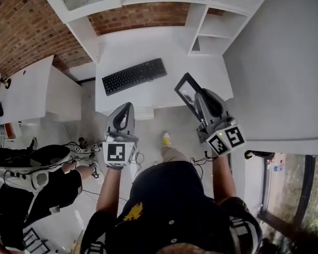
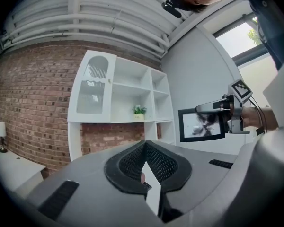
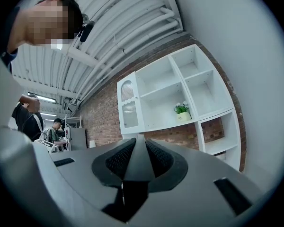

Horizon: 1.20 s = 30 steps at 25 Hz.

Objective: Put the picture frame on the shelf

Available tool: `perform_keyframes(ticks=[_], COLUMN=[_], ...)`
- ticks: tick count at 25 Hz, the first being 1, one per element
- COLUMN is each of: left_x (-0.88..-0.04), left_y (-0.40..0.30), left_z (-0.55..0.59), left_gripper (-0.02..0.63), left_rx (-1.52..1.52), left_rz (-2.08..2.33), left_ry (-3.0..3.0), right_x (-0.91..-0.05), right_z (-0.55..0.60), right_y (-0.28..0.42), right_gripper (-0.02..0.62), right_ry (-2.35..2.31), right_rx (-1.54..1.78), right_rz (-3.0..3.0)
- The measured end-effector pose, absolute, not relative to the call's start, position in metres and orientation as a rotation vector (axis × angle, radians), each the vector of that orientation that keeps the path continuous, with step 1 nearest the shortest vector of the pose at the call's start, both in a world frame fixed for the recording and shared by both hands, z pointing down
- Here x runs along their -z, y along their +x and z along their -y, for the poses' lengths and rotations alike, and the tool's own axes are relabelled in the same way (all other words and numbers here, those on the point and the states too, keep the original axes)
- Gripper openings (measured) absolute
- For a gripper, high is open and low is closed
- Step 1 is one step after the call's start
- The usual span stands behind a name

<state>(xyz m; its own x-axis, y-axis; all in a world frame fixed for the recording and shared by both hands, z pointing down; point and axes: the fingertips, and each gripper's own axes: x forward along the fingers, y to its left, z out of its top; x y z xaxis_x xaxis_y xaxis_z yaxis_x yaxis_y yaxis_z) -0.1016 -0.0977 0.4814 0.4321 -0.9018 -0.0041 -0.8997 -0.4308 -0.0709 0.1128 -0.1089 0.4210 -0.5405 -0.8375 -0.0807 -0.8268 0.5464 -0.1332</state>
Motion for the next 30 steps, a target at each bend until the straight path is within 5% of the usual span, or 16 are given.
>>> perform_keyframes(ticks=[13,30], left_x=[-0.469,-0.425], left_y=[-0.065,-0.106], left_z=[0.211,0.300], left_gripper=[0.018,0.018], left_rx=[0.088,-0.063], left_rz=[-1.729,-1.645], left_ry=[-2.557,-2.516], right_x=[-0.419,-0.382], right_z=[0.242,0.304], right_y=[0.134,0.097], right_gripper=[0.066,0.066], right_ry=[-1.324,-1.355], right_rx=[0.122,-0.061], right_rz=[-2.713,-2.692])
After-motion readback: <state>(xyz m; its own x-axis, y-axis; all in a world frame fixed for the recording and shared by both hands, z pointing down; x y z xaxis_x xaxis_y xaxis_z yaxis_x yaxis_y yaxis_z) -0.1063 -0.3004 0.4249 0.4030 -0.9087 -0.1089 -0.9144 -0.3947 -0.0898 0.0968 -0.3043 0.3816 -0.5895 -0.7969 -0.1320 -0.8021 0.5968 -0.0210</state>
